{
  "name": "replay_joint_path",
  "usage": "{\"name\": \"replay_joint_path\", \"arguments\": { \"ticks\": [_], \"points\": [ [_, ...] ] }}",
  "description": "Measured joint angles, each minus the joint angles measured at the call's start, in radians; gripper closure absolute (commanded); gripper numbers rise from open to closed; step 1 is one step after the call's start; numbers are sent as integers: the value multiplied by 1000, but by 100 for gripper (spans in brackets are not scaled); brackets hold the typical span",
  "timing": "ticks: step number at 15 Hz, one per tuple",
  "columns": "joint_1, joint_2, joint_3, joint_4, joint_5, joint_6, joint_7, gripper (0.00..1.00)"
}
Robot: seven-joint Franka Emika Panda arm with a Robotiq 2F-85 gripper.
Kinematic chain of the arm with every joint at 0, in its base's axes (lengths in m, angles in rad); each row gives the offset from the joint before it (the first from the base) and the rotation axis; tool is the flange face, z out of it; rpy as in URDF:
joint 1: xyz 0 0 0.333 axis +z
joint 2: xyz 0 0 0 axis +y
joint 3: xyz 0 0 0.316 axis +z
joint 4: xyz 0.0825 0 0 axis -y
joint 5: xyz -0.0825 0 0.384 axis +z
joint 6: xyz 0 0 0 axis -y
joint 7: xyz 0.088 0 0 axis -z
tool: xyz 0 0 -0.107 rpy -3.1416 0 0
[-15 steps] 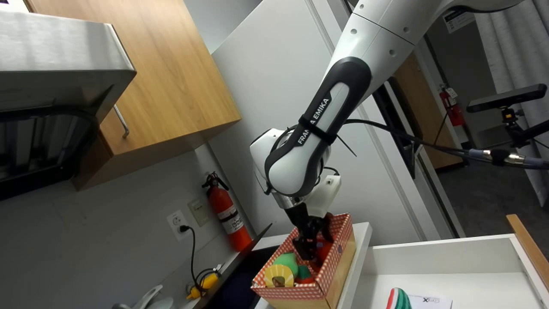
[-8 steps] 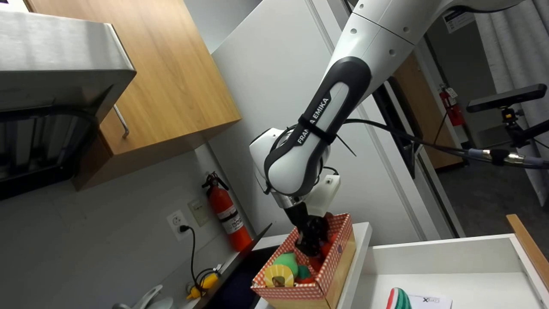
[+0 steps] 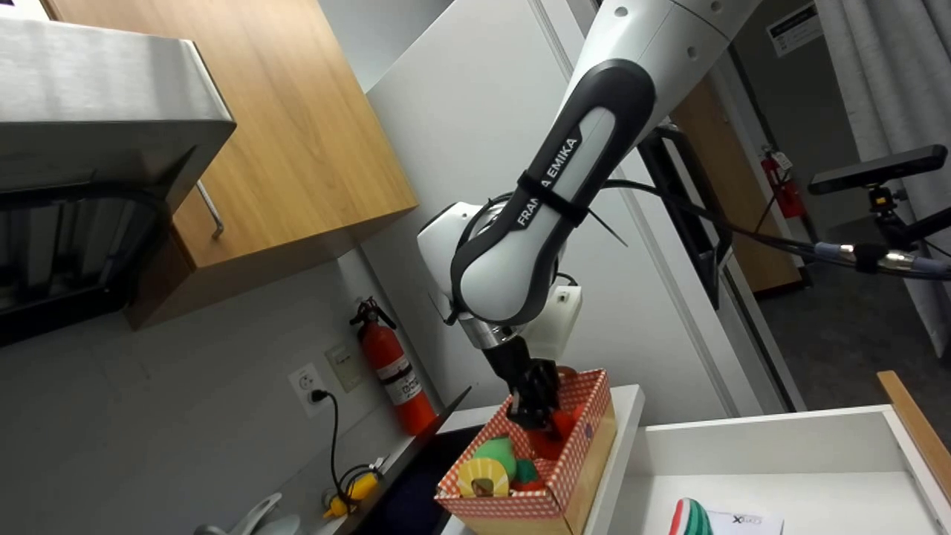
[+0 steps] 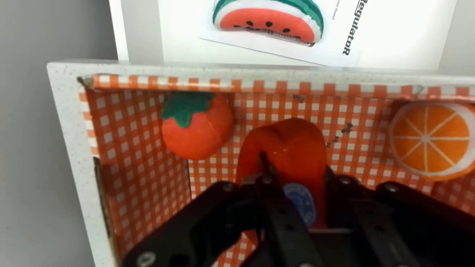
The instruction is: Put the watermelon, banana and big orange plush in the top drawer below the countertop
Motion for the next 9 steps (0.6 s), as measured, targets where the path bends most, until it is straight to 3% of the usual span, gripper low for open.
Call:
{"name": "replay_joint_path", "arguments": {
  "ticks": [9],
  "points": [
    [58,-301,11,-346,-72,107,80,94]
  ]
}}
